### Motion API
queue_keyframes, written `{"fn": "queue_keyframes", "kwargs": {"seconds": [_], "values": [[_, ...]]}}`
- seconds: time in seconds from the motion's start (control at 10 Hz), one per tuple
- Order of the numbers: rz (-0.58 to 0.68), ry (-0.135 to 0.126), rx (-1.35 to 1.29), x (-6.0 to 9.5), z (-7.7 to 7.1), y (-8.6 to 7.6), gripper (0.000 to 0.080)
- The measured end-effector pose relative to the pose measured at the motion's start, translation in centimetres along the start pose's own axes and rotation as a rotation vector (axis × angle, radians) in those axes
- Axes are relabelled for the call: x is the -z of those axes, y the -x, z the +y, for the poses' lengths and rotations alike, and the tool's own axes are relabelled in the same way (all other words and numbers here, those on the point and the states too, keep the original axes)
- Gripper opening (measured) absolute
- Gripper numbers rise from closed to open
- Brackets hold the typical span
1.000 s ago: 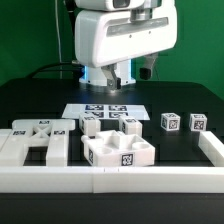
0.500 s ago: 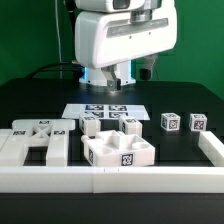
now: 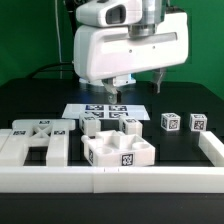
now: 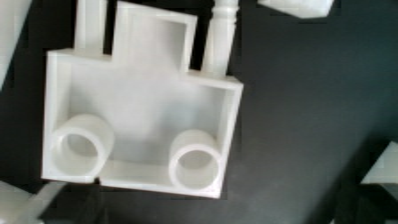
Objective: Assemble chair
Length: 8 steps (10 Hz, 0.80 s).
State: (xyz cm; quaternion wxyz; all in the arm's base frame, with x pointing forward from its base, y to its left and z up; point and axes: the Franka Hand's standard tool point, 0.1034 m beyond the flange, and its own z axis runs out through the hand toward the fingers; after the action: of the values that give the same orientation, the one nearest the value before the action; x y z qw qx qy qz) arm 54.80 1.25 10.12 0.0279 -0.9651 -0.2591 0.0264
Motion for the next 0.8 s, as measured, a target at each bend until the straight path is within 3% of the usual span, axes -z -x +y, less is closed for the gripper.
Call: {"fn": "queue_keyframes", "kwargs": {"seconds": [0.3,0.5,0.8], "values": [[0.003,-0.012,-0.215,-0.4,0.0,-0.4,0.0650],[0.016,-0.005,-0.186,-0.7,0.1,-0.3,0.0650],[0.059,0.019,-0.147,-3.7,0.3,-1.0,0.0650]]}}
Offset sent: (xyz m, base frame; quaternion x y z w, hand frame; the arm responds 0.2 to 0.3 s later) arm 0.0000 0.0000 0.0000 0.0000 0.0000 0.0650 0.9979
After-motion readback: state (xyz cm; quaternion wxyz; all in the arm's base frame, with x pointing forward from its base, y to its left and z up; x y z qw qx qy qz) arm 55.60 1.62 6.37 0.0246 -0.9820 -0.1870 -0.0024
